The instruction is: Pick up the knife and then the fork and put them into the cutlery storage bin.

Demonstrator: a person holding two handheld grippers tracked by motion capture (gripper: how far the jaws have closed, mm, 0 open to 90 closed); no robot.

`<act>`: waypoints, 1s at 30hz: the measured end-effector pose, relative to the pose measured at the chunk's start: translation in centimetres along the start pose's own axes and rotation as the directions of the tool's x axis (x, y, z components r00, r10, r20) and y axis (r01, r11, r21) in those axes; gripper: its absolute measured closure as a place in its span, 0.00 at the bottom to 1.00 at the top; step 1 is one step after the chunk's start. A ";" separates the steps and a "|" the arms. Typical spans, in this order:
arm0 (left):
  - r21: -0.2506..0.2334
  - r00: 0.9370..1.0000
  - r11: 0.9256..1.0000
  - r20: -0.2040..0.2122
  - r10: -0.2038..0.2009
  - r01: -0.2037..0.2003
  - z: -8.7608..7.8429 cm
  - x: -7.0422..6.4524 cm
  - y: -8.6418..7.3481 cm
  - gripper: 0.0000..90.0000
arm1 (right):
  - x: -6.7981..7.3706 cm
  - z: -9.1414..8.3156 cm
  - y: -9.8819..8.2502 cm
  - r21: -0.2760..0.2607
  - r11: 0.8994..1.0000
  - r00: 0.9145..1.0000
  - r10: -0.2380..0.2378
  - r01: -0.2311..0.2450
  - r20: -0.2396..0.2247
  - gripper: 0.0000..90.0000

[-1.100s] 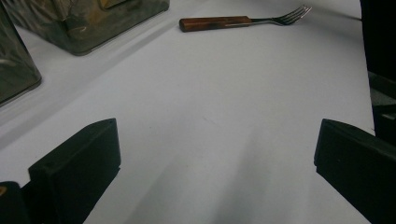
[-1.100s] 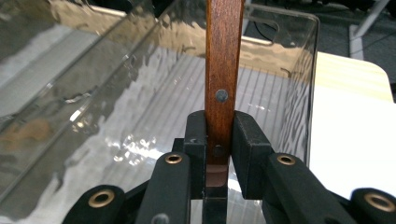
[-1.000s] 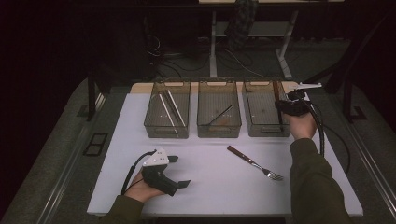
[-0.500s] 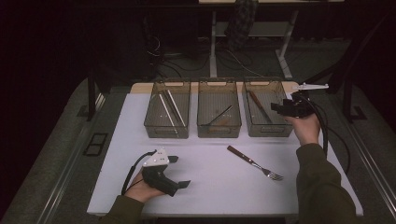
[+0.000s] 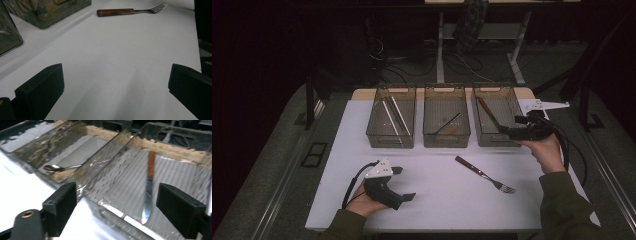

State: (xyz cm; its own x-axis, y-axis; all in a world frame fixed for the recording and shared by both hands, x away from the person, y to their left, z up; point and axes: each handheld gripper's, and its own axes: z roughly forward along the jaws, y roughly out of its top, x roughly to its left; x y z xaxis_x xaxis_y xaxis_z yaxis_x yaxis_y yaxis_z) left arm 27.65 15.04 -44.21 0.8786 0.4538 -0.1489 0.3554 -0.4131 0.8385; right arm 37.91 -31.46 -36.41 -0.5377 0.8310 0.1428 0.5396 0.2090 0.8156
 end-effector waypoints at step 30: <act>-0.013 1.000 1.000 0.001 0.012 -0.012 -0.3 -0.2 0.1 0.00 | 5.4 -1.1 -6.7 0.025 0.991 0.983 -0.129 0.133 -0.128 0.13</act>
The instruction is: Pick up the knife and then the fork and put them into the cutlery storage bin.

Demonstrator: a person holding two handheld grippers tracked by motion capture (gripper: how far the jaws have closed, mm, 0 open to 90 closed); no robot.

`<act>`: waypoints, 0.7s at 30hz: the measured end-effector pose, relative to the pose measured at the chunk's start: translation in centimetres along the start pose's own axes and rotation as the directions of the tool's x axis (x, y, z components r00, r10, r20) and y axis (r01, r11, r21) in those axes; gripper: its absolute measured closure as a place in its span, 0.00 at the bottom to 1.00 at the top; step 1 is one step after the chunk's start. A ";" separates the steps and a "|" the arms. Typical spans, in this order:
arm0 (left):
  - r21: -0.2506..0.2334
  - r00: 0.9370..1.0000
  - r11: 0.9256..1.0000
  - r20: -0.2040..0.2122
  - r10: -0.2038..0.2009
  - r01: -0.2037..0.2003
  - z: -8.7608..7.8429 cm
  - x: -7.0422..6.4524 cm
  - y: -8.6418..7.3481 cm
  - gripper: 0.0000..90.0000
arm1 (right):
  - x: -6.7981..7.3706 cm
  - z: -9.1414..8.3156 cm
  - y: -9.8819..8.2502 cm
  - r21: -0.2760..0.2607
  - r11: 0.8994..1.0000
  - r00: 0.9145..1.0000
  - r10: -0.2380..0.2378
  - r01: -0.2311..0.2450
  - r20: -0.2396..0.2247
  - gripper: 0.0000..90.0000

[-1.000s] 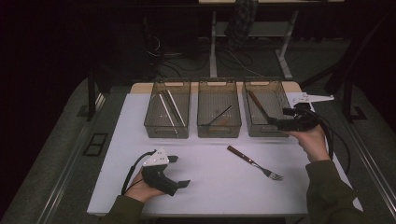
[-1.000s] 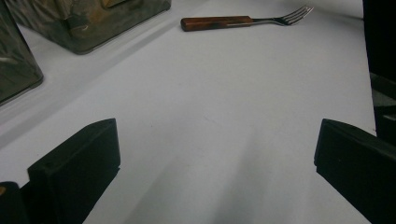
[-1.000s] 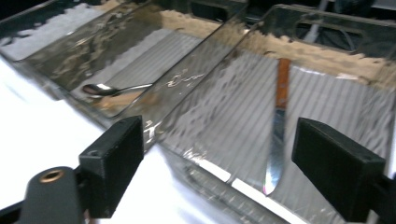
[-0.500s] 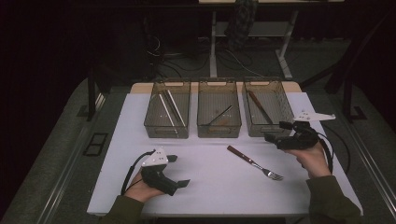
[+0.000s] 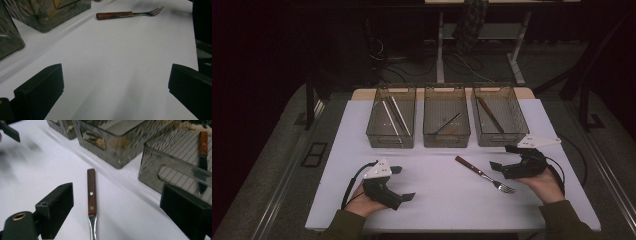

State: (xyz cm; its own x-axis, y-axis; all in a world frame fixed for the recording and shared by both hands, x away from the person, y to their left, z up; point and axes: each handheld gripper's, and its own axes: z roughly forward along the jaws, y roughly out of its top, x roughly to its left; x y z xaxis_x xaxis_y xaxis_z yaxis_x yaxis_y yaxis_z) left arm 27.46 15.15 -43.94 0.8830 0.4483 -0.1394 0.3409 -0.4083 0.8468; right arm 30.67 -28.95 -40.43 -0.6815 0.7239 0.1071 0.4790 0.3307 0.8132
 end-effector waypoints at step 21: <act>0.008 1.000 1.000 -0.002 0.002 -0.002 0.1 0.0 0.0 0.00 | 1.9 3.5 0.6 0.221 0.970 0.990 -0.072 0.097 -0.118 0.58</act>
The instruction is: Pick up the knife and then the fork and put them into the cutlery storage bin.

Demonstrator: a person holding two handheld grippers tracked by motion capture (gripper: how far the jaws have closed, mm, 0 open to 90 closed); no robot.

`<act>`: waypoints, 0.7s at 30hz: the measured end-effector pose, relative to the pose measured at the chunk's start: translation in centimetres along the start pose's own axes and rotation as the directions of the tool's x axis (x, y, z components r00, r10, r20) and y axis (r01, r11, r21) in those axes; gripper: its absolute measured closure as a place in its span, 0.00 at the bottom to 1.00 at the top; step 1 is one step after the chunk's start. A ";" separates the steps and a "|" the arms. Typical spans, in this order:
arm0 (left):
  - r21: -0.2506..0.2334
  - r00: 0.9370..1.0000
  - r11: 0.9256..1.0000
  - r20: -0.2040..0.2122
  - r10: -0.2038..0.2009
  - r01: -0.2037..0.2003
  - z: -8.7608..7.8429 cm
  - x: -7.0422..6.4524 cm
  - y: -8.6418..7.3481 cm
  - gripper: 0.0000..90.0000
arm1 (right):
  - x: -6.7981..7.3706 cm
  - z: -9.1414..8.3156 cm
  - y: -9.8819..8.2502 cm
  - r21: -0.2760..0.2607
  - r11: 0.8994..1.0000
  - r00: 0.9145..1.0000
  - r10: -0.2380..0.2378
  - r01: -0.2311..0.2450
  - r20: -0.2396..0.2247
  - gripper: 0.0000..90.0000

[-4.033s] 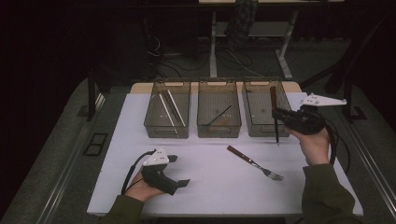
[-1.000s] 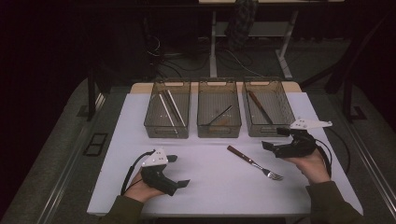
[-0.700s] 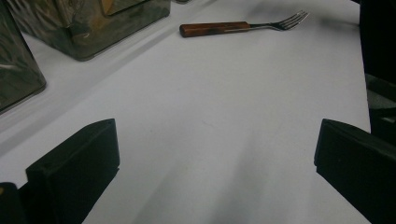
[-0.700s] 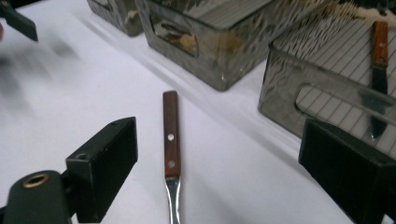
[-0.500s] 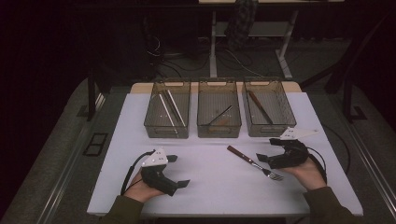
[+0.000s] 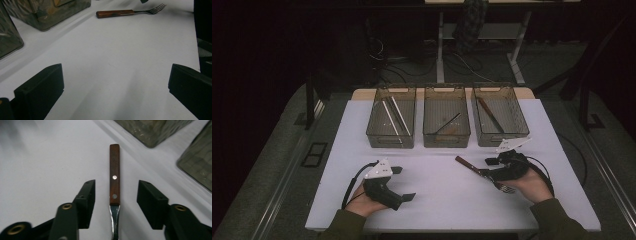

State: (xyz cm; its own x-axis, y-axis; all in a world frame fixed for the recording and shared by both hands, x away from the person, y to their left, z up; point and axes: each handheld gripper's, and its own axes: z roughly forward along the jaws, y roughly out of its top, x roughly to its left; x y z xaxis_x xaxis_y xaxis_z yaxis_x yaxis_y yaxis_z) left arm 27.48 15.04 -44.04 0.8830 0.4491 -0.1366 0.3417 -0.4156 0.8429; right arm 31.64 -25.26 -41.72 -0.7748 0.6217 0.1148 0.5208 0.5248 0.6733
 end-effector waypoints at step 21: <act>0.004 1.000 1.000 -0.001 0.001 -0.001 0.0 0.0 0.0 0.00 | -0.3 2.8 1.1 0.164 0.985 0.999 -0.047 0.048 -0.012 0.81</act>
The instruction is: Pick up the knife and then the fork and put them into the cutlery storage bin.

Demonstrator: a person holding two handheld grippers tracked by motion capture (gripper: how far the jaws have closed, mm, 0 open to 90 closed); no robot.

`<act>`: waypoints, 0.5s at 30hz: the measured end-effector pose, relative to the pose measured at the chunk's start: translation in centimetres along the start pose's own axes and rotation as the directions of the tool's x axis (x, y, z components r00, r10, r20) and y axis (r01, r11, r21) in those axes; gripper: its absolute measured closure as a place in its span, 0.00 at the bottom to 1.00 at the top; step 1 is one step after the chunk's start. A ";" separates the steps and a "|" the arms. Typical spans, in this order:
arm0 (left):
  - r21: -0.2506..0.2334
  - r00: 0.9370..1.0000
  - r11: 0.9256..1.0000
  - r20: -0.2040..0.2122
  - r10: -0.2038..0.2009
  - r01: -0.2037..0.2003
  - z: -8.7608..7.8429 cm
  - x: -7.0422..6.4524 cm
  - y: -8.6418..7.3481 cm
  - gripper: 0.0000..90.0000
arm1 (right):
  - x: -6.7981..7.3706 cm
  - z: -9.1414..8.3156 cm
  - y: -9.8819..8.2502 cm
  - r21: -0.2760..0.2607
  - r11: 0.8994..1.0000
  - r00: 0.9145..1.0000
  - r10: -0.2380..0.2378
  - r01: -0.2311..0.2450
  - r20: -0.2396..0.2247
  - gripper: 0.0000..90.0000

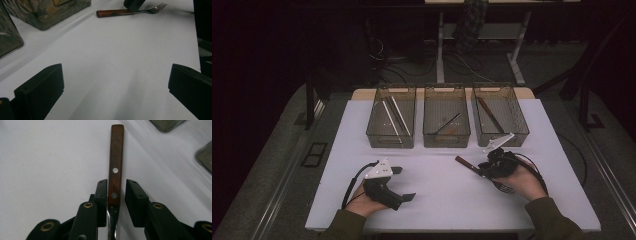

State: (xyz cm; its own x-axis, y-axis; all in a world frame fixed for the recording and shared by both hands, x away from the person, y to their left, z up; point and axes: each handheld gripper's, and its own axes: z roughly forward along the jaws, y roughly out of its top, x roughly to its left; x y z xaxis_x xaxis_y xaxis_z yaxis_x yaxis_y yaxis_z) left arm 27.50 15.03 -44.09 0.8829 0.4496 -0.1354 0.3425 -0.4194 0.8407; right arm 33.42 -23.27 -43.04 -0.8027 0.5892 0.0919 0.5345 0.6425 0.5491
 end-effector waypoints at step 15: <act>0.003 1.000 1.000 0.004 0.001 -0.001 0.0 0.0 0.0 0.00 | 0.0 0.9 2.5 0.221 0.974 0.998 -0.050 0.054 -0.026 0.81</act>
State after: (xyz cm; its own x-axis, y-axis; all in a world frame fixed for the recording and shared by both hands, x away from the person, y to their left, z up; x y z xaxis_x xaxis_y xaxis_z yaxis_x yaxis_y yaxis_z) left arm 27.50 14.98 -44.11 0.8844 0.4464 -0.1363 0.3426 -0.4225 0.8391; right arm 35.02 -21.26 -42.46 -0.8350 0.5434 0.0863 0.5353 0.7659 0.3562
